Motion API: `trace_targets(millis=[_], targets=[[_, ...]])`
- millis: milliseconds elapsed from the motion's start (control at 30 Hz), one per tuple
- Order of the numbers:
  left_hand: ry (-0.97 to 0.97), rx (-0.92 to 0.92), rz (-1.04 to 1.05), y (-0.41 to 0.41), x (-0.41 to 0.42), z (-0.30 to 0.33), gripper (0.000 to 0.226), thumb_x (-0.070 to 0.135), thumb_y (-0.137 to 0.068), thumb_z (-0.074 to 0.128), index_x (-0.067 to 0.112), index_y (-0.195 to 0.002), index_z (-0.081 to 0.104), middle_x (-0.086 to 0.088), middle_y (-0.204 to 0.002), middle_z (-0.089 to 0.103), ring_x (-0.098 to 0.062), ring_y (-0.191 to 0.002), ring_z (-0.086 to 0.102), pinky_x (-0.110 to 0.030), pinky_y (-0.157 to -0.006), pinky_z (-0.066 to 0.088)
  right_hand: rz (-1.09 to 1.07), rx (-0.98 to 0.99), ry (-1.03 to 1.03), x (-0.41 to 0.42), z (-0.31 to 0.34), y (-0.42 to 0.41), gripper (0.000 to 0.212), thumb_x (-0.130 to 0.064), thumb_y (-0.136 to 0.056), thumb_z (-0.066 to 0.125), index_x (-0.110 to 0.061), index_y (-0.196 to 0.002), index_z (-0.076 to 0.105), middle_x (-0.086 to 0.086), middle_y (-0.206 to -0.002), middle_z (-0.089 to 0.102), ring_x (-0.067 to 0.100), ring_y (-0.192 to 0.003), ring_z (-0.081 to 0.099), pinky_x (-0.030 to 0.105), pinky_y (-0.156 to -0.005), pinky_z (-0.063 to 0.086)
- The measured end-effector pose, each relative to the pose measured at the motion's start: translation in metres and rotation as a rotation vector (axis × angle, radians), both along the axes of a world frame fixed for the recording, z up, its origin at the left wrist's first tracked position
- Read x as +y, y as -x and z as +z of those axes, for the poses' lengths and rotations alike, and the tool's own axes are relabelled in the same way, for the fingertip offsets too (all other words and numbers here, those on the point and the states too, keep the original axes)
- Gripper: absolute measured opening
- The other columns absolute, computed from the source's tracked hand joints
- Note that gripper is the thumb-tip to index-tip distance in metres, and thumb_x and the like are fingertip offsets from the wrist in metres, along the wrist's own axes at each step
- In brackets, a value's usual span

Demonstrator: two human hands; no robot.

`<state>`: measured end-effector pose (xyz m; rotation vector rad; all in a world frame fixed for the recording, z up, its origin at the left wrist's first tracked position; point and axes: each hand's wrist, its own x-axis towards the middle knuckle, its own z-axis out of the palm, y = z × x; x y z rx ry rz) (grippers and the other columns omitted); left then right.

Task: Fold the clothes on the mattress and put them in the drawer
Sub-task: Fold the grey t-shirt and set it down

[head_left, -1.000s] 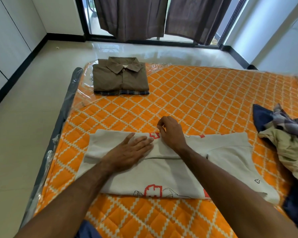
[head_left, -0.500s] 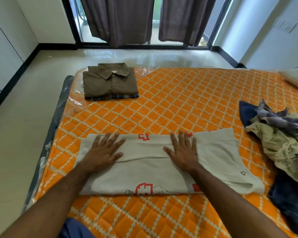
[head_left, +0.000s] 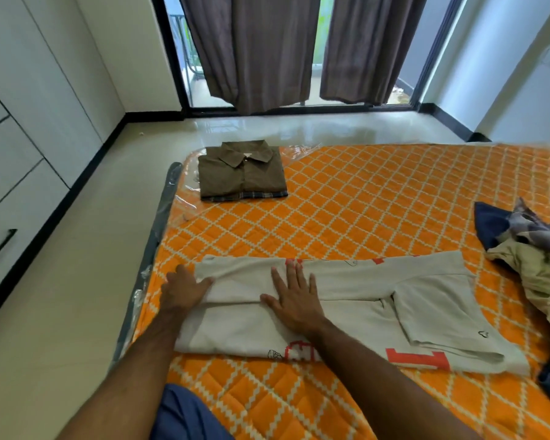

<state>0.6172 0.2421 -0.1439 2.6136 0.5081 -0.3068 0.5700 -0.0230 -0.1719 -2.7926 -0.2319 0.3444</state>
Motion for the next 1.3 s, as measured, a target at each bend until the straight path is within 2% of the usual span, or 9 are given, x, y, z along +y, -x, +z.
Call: trace_targets(millis=[133, 233, 367, 467, 667, 767, 933, 1100, 1300], targets=[[0.083, 0.088, -0.067, 0.005, 0.003, 0.0, 0.092, 0.072, -0.088, 0.054, -0.001, -0.144, 0.043, -0.022, -0.144, 0.052, -0.038, -0.127, 0.054, -0.038, -0.097, 0.046, 0.136, -0.03, 0.011, 0.047, -0.001, 0.009, 0.113, -0.085, -0.067, -0.026, -0.03, -0.163, -0.006, 0.004, -0.169, -0.018, 0.025, -0.155, -0.021, 0.055, -0.121, -0.017], [0.108, 0.124, -0.096, 0.01, 0.002, 0.005, 0.084, 0.072, -0.087, 0.057, 0.003, -0.135, 0.056, -0.019, -0.137, 0.059, -0.036, -0.119, 0.059, -0.033, -0.085, 0.046, 0.21, -0.02, -0.026, 0.077, -0.001, 0.019, 0.106, -0.083, -0.072, -0.016, -0.03, -0.163, -0.004, 0.003, -0.169, -0.02, 0.022, -0.154, -0.024, 0.053, -0.12, -0.02], [0.336, 0.017, -0.109, 0.021, 0.005, 0.001, 0.044, 0.054, -0.089, 0.068, 0.011, -0.101, 0.07, -0.009, -0.098, 0.07, -0.033, -0.101, 0.066, -0.031, -0.067, 0.043, 0.221, -0.023, -0.081, 0.084, 0.001, 0.026, 0.102, -0.079, -0.076, -0.013, -0.027, -0.164, -0.001, 0.0, -0.169, -0.017, 0.017, -0.154, -0.024, 0.046, -0.12, -0.022], [0.506, -0.048, -0.066, 0.029, 0.008, 0.002, 0.05, 0.046, -0.088, 0.074, 0.01, -0.123, 0.066, -0.007, -0.117, 0.07, -0.029, -0.106, 0.065, -0.039, -0.086, 0.053, 0.202, 0.006, -0.159, 0.081, 0.008, 0.026, 0.106, -0.079, -0.074, -0.012, -0.025, -0.164, 0.002, 0.001, -0.17, -0.012, 0.018, -0.156, -0.017, 0.042, -0.122, -0.018], [0.63, -0.137, -0.09, 0.018, -0.024, 0.038, 0.064, 0.035, -0.094, 0.07, 0.015, -0.149, 0.044, -0.005, -0.144, 0.054, -0.03, -0.121, 0.059, -0.046, -0.093, 0.054, -0.045, 0.195, -0.761, 0.069, 0.041, 0.03, 0.068, -0.057, -0.106, 0.035, -0.026, -0.163, 0.015, -0.004, -0.171, 0.009, 0.009, -0.156, 0.008, 0.035, -0.127, 0.009], [0.637, -0.151, -0.187, 0.023, -0.067, 0.064, 0.055, 0.028, -0.098, 0.064, 0.02, -0.148, 0.042, -0.002, -0.135, 0.053, -0.026, -0.11, 0.059, -0.039, -0.084, 0.054, -0.241, 0.246, -1.172, 0.056, 0.07, 0.034, 0.059, -0.052, -0.107, 0.035, -0.029, -0.16, 0.025, -0.007, -0.164, 0.028, 0.007, -0.146, 0.031, 0.018, -0.11, 0.034], [0.68, -0.181, -0.287, 0.028, -0.161, 0.095, 0.051, 0.034, -0.098, 0.065, 0.019, -0.14, 0.041, -0.005, -0.119, 0.061, -0.024, -0.095, 0.065, -0.037, -0.074, 0.055, -0.578, 0.266, -1.513, 0.004, 0.091, 0.033, 0.059, -0.061, -0.101, 0.042, -0.022, -0.144, 0.055, 0.009, -0.138, 0.063, 0.019, -0.121, 0.064, 0.032, -0.099, 0.055], [0.624, -0.115, -0.359, 0.044, -0.258, 0.086, 0.037, 0.046, -0.096, 0.062, 0.017, -0.115, 0.049, -0.005, -0.098, 0.064, -0.023, -0.084, 0.067, -0.047, -0.071, 0.058, -0.769, 0.211, -1.613, -0.077, 0.083, 0.037, 0.061, -0.054, -0.103, 0.043, -0.009, -0.142, 0.056, 0.022, -0.134, 0.063, 0.033, -0.125, 0.062, 0.049, -0.107, 0.05], [0.679, 0.015, -0.335, 0.055, -0.326, 0.053, 0.04, 0.045, -0.099, 0.056, 0.015, -0.124, 0.049, -0.009, -0.108, 0.068, -0.025, -0.091, 0.068, -0.046, -0.083, 0.058, -0.862, 0.277, -1.691, -0.145, 0.045, 0.048, 0.06, -0.06, -0.1, 0.047, -0.014, -0.136, 0.064, 0.021, -0.126, 0.069, 0.035, -0.121, 0.064, 0.052, -0.107, 0.049]])
